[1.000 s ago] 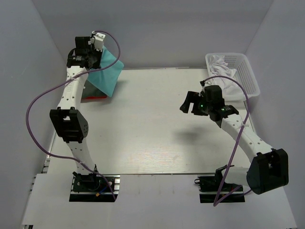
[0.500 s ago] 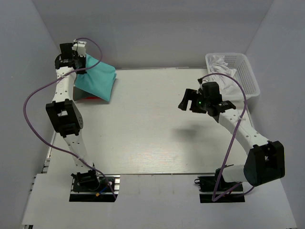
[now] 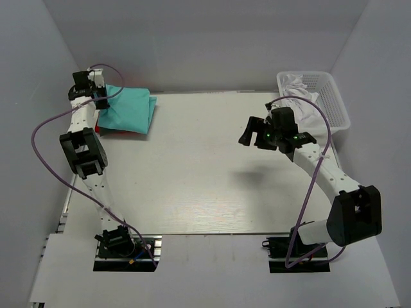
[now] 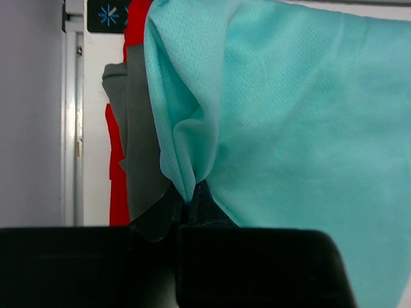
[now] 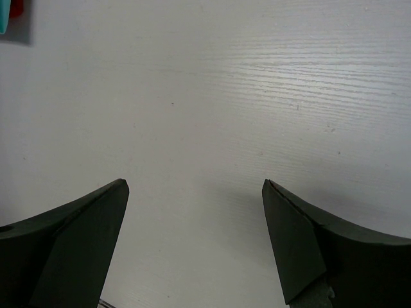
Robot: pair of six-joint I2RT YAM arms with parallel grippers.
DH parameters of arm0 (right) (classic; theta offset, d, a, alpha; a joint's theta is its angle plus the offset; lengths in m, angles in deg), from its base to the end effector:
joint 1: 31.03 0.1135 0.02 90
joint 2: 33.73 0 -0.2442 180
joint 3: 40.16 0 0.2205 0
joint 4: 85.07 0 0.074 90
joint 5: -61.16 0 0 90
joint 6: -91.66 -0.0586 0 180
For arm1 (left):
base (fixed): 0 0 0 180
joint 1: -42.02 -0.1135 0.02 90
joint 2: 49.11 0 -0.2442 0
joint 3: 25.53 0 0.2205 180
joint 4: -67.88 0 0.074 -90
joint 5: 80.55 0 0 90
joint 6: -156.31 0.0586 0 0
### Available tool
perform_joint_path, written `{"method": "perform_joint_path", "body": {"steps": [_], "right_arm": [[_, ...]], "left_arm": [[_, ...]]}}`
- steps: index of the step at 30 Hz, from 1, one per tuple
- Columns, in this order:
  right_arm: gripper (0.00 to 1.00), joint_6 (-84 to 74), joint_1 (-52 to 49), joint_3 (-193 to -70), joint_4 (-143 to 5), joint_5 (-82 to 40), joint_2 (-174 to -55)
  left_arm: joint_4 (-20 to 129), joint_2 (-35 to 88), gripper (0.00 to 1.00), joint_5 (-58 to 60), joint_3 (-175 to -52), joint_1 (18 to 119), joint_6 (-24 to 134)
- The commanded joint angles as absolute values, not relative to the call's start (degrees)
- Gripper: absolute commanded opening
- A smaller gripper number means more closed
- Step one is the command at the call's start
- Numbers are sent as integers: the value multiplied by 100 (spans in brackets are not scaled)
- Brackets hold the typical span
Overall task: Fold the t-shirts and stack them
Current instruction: Put the neatly folded tshirt into the corner of the board with the left arm
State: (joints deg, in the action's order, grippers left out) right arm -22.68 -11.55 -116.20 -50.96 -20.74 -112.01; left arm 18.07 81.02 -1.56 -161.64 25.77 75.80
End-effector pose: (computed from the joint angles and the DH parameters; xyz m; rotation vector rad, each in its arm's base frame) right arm 0.2773 0.1068 0.2657 0.0150 2.2595 0.5744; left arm 0.4751 0.1268 0.2321 -0.0416 2.3179 0.0023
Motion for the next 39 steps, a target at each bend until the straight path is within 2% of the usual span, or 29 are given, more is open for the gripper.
{"method": "perform_joint_path", "body": {"steps": [1,7,8,9,10,11,24,27,31,36,39], "right_arm": [[90,-2321,-1187,-11897,-5074,-2031,-11256],[90,-2374,-1179,-11915,-5100,-1926,-11353],[90,-2374,-1179,-11915,-5083,-1900,-11344],[90,-2374,-1179,-11915,-5065,-1891,-11353],[90,-2383,-1179,-11932,-5074,-1882,-11397],[90,-2391,-1187,-11924,-5065,-1856,-11371],[90,-2312,-1161,-11757,-5285,-1556,-11195],[90,-2259,-1161,-11642,-5337,-1513,-11072],[90,-2259,-1170,-11519,-5399,-1486,-11036],[90,-2163,-1187,-11589,-5373,-1451,-11142],[90,-2181,-1179,-11616,-5364,-1390,-11203]], "left_arm": [[1983,8062,0,-224,-16358,2454,7309],[2045,8361,0,-92,-16419,2269,6825],[2045,8361,9,29,-16419,2269,6763],[2045,8361,45,118,-16419,2269,6693],[2045,8361,64,310,-16419,2269,6588],[1992,8361,99,399,-16419,2269,6535],[1561,7649,99,1375,-16271,2339,5348],[2105,7403,99,841,-15840,2339,5698],[1799,7596,99,-65,-16243,2339,5901],[2649,7176,98,-312,-15411,2392,5963],[2713,7323,100,-40,-15626,2340,5910]]}}
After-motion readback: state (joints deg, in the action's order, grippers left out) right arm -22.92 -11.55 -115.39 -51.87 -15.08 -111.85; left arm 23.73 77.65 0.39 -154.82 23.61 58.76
